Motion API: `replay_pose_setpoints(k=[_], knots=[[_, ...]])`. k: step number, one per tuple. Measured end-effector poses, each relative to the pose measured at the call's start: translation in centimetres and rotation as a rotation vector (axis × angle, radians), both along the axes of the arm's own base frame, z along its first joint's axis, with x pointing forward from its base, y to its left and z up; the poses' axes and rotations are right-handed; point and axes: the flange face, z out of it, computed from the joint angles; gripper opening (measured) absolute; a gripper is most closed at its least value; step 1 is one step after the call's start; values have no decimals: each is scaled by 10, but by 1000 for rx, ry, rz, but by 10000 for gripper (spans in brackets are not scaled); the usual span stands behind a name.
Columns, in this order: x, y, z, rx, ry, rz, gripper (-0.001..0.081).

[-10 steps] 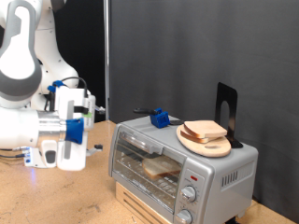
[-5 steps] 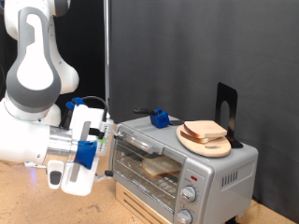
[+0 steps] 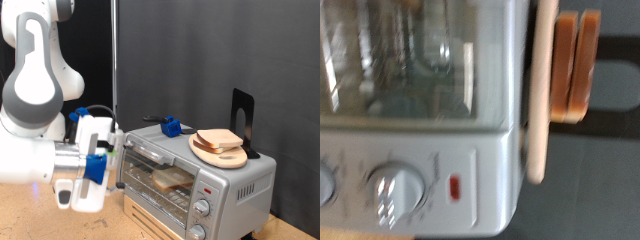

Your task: Make a piece of toast with the oven

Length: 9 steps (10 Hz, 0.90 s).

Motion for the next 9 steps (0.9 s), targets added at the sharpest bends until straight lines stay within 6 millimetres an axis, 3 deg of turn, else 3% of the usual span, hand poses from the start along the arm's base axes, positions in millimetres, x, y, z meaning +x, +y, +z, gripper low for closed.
replay_pose_setpoints(k=[6, 9], knots=[[67, -6, -44, -124, -59, -156, 808], [62, -2, -38, -46, -69, 5, 808]])
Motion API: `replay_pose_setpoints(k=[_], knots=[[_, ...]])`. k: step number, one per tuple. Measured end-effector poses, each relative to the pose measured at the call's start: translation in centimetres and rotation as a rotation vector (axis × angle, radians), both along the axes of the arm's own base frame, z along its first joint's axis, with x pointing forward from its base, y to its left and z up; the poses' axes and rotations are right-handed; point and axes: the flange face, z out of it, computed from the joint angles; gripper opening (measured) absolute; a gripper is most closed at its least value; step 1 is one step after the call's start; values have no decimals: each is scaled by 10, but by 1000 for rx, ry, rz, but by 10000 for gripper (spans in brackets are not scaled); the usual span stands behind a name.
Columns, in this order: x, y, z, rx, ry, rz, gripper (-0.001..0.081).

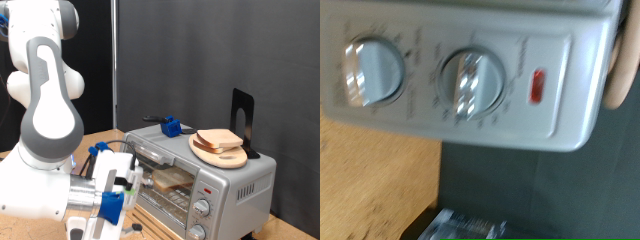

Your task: Make a piece of toast with the oven

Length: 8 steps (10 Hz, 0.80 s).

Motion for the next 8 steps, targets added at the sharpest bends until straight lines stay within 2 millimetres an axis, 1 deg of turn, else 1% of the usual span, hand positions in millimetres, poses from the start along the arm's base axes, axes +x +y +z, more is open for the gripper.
replay_pose_setpoints(k=[1, 2, 5, 6, 8], knots=[[6, 0, -1, 10, -8, 64, 808], [17, 0, -4, 14, -12, 122, 808], [51, 0, -27, 19, -8, 162, 808], [58, 1, -35, 20, -10, 166, 808], [62, 5, -54, 12, 2, 158, 808]])
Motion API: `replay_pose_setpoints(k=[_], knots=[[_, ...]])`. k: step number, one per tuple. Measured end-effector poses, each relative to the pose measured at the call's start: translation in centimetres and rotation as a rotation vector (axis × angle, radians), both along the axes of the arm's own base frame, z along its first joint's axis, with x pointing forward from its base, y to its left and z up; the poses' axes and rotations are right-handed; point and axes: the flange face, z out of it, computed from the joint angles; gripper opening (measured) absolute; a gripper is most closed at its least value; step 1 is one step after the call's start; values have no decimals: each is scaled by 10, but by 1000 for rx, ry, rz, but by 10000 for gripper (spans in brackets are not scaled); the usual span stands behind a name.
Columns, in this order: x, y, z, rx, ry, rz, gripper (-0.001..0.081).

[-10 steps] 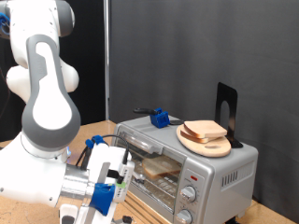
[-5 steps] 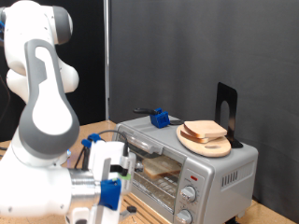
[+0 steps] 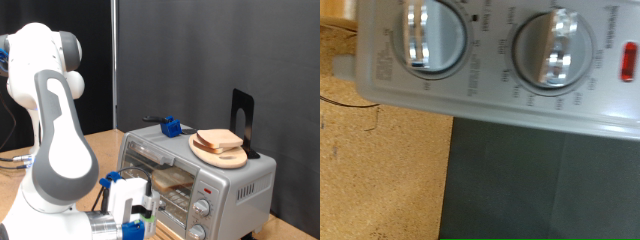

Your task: Make a piece of toast with the oven

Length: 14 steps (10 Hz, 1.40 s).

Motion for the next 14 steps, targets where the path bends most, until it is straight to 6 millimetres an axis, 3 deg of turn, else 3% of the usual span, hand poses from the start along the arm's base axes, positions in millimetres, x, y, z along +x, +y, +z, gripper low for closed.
replay_pose_setpoints(k=[8, 14], knots=[[-2, 16, -34, -29, -37, -85, 808], [7, 66, -36, -5, -56, -72, 808]])
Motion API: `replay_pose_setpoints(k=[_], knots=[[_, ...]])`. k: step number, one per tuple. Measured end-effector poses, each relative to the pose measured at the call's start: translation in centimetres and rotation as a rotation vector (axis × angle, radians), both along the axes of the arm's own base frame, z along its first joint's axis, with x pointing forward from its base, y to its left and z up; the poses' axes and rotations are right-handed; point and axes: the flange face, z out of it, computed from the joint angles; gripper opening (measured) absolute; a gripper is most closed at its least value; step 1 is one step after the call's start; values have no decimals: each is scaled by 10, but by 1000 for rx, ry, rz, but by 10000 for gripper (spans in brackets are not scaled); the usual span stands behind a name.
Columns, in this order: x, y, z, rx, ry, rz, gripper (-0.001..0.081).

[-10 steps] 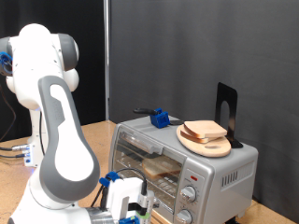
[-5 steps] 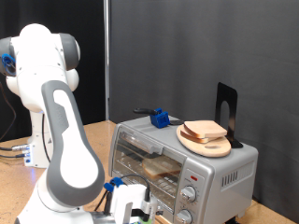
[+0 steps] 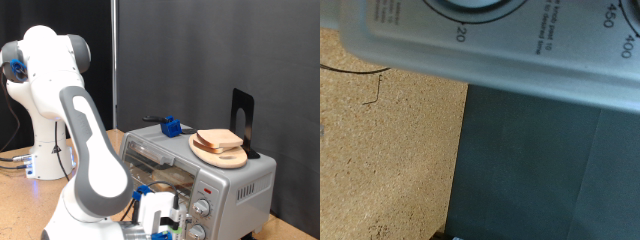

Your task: Make a piece of toast with the oven

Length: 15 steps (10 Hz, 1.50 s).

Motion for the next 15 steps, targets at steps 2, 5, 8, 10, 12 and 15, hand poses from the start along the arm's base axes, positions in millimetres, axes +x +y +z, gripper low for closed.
replay_pose_setpoints(k=[2, 5, 8, 10, 12, 15], knots=[[0, 11, -3, -4, 5, 3, 808], [1, 24, -5, -8, 8, 2, 808], [1, 24, -5, -7, 9, -4, 808], [0, 24, -6, -7, 12, -8, 808], [-2, 28, -10, -6, 21, -5, 785], [-4, 34, -5, 3, 23, -2, 400]])
